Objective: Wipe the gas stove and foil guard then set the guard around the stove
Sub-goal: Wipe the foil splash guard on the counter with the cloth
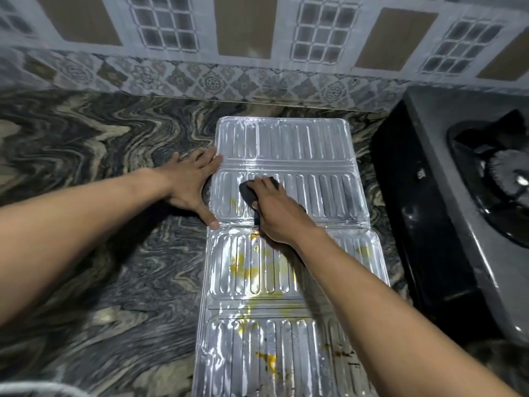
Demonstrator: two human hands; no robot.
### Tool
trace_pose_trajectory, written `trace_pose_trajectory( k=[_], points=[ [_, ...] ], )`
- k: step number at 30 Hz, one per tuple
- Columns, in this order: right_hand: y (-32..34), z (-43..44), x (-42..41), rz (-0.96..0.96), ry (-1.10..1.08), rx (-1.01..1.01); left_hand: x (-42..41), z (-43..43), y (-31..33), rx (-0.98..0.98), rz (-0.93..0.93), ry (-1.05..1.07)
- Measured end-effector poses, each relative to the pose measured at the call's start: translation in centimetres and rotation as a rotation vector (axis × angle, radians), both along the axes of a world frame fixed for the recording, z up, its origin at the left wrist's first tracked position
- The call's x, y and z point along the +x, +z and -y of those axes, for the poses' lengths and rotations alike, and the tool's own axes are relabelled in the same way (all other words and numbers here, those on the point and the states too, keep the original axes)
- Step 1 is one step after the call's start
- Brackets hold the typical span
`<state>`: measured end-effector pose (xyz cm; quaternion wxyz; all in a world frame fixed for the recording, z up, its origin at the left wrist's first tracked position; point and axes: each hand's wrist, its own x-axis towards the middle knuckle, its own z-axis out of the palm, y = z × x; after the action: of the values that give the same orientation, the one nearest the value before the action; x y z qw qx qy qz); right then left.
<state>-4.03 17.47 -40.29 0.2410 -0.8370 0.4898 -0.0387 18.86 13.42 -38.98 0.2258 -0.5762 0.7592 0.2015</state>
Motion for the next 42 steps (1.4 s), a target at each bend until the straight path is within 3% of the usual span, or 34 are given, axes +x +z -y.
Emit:
trace_pose_trajectory(
  k=[7, 11, 16, 21, 27, 31, 39, 42],
  points=[
    [1.7, 1.2, 2.2, -0.188, 0.338, 0.070, 0.5, 0.2, -0.3, 0.005, -0.015, -0.001],
    [3.2, 0.3, 0.8, -0.265, 0.396, 0.157, 0.3, 0.1, 0.0, 0.023, -0.003, 0.014],
    [2.6, -2.2, -1.9, -0.233, 0.319, 0.150, 0.3, 0.1, 0.1, 0.029, -0.007, 0.024],
    [0.4, -5.5, -4.2, -0.125, 0.113, -0.004, -0.1, 0.0, 0.6, 0.052, -0.006, 0.047],
    [-0.6, -6.1, -3.2, -0.113, 0.043, -0.106, -0.9, -2.0, 0.3, 0.042, -0.045, -0.016],
    [-1.0, -5.9, -4.3, -0.091, 0.040, -0.122, -0.8, -2.5, -0.3, 0.043, -0.047, -0.008],
    [-1.9, -5.2, -8.9, -0.021, -0.222, -0.098, -1.0, -2.5, -0.2, 0.051, -0.038, 0.004],
    [-1.7, -5.1, -8.6, -0.040, -0.159, -0.102, -1.2, -2.5, -0.1, 0.059, -0.030, 0.018]
  ],
)
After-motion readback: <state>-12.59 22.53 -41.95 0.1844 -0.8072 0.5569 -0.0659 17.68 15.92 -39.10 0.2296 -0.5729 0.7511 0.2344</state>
